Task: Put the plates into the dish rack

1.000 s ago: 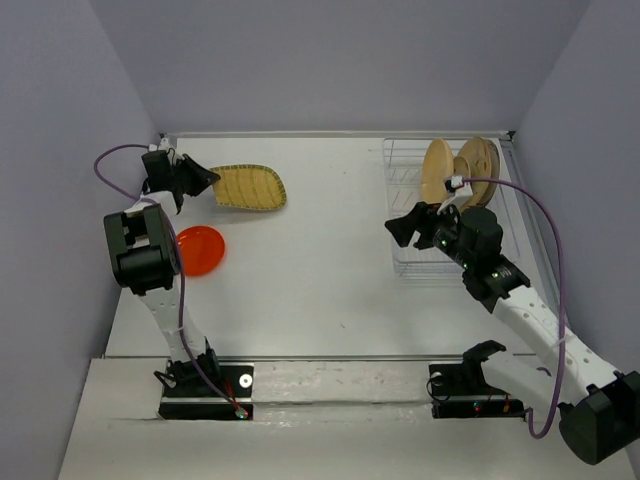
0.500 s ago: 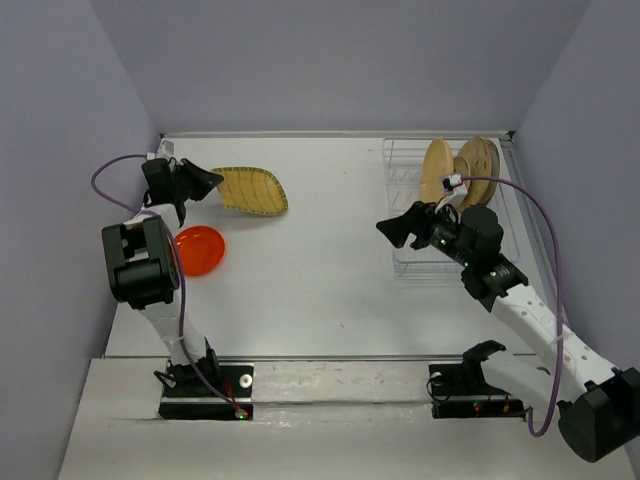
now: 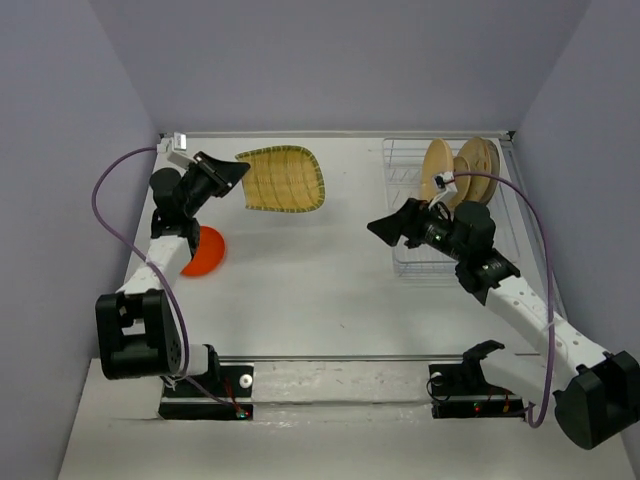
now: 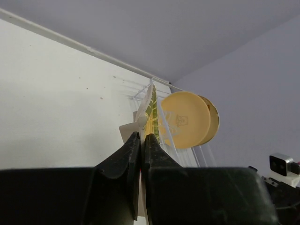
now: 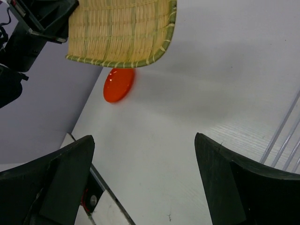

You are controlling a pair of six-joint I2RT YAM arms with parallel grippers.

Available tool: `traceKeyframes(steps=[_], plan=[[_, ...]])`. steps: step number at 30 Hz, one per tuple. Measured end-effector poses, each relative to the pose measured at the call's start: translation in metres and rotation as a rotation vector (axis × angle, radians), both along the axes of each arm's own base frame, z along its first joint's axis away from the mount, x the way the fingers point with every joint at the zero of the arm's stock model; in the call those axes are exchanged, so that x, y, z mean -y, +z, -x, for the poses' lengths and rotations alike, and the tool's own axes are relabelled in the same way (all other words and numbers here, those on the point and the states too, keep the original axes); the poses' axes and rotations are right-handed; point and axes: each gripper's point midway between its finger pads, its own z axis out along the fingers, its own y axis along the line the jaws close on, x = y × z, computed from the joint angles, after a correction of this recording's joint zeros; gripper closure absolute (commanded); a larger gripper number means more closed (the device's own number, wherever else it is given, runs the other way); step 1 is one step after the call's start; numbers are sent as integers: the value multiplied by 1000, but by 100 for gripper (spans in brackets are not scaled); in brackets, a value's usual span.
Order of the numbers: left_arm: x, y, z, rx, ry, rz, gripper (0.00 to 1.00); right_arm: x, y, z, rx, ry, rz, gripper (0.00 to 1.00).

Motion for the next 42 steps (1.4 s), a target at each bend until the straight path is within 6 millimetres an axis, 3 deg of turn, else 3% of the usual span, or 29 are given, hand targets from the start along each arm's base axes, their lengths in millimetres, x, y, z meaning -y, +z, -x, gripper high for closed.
traceKeyframes(steps=[5,12,16,19,22,23,25,26,28,31,32,34,36,39,42], plan=[[32,22,34,58,-76,45,94,-9,1,-6,-3,29,-37,3],[82,47,84,108,-231,112,94,-24,-13,-25,-23,69,-39,1],[92,65,97,155,-270,144,94,-31,-11,-26,-15,105,-77,3],[101,72,107,177,-301,169,94,-37,-5,-21,10,150,-117,11],[112,70,115,168,-338,184,94,-42,5,-11,36,202,-185,32],[115,69,117,164,-347,185,94,-43,8,-9,37,217,-204,61],[122,65,122,154,-368,188,94,-46,17,-4,53,255,-243,84],[126,63,124,150,-375,192,92,-48,21,-1,50,273,-266,93],[128,65,128,164,-388,193,83,-46,21,-3,19,256,-281,93],[128,65,131,178,-380,166,41,-42,19,-2,-10,229,-263,93],[127,61,130,175,-367,142,18,-39,22,-1,-11,204,-233,93],[124,51,128,146,-336,92,3,-29,34,-5,8,135,-156,93],[118,43,124,119,-291,27,1,-18,56,-11,50,51,-86,93],[103,32,118,82,-201,-89,1,10,104,-30,137,-119,31,93],[81,19,120,56,-102,-220,1,49,143,-48,180,-330,162,93]])
